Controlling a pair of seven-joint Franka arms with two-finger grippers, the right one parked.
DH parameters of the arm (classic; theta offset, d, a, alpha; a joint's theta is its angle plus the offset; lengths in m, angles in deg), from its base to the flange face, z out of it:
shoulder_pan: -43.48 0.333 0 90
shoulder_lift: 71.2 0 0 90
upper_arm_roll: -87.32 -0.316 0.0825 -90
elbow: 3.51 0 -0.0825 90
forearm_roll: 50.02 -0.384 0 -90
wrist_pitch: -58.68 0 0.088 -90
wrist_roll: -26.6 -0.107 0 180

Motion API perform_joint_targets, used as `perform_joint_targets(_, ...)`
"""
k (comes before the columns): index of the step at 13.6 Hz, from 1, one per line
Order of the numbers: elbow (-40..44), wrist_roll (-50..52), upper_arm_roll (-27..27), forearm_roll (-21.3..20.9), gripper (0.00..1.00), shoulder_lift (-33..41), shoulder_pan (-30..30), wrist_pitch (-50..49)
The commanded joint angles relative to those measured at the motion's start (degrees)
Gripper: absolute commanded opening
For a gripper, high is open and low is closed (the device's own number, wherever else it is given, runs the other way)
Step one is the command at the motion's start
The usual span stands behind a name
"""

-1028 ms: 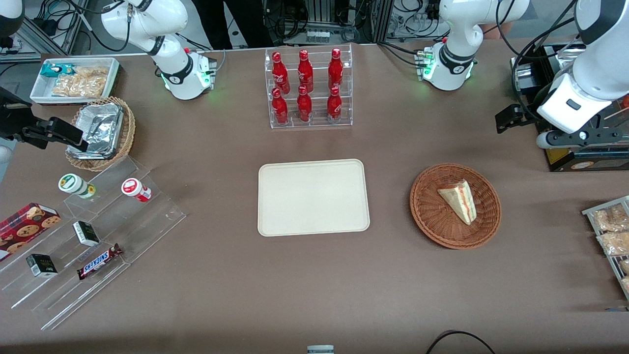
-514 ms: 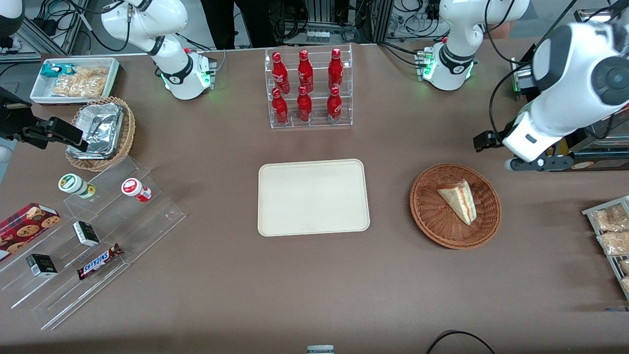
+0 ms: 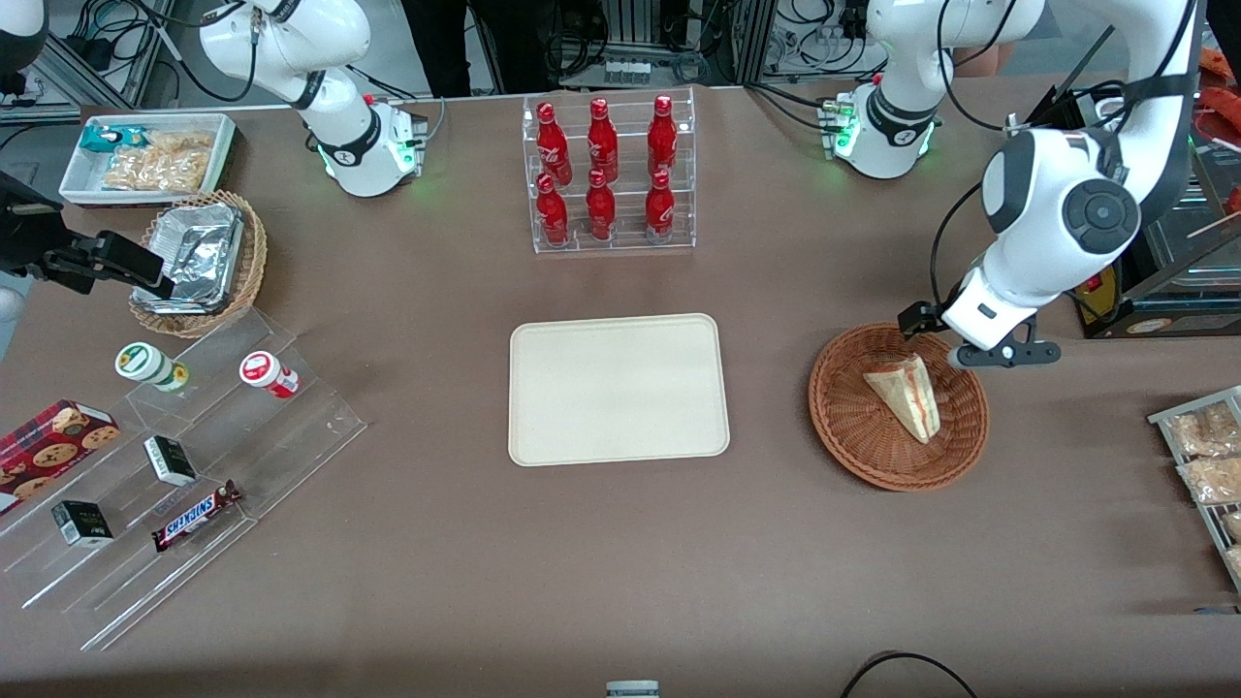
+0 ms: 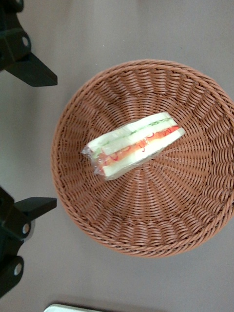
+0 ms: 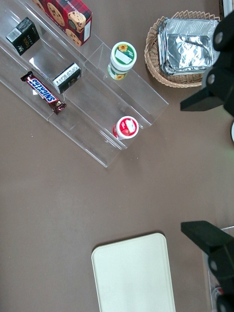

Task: Place sandwich from basket to tray
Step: 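Lower the open left gripper around the sandwich and close it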

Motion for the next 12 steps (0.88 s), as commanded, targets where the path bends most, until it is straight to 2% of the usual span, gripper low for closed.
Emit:
perform_joint_targets(1,-0.10,5.68,0.19,0.32,1.00,-2.00,0.36,2.79)
perform_joint_targets(8,0.25,32.14,0.19,1.11,1.00,-8.15,0.10,8.59)
perform_joint_targets(12,0.34,33.23,0.28,1.20,1.00,-11.32,0.28,12.80)
